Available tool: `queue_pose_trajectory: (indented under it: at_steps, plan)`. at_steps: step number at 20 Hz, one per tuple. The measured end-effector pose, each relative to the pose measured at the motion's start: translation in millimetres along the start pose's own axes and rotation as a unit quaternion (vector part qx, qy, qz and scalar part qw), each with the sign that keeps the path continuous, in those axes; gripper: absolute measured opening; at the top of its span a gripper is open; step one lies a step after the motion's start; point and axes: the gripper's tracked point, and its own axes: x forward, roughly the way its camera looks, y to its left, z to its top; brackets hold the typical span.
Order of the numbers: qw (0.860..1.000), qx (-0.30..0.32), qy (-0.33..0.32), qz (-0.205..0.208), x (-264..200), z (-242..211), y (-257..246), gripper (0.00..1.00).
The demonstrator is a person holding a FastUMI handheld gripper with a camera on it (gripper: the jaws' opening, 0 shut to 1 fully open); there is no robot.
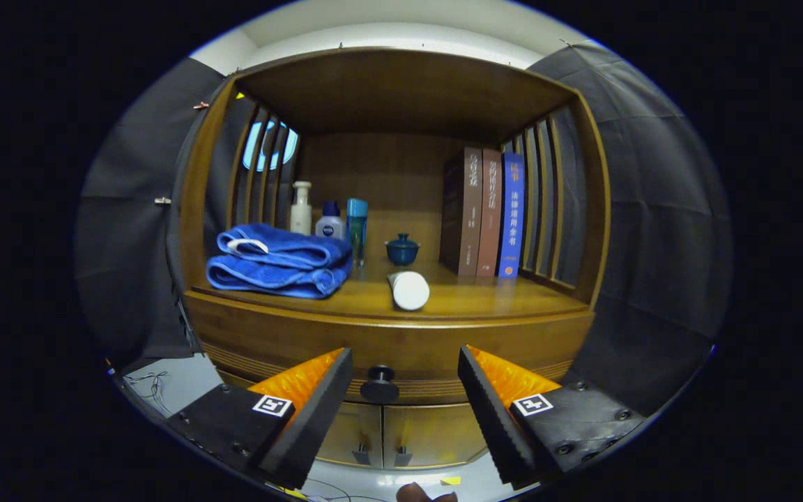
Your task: Pull open the drawer, take out the items inside it, and place them on the countertop above the cabinet.
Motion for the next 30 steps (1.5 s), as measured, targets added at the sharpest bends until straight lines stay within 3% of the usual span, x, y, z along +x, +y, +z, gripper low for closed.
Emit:
queue_pose_trajectory:
  at_steps: [8, 21, 30]
  plan:
    - [0.999, 0.027, -0.015, 0.015, -97.4, 75.7, -22.3, 0.99]
    - [0.995, 0.049, -0.086, 0.025, -248.7, 190.3, -13.6, 0.99]
    - [0.993, 0.064, -0.094, 0.012, -273.3, 199.8, -37.7, 0.99]
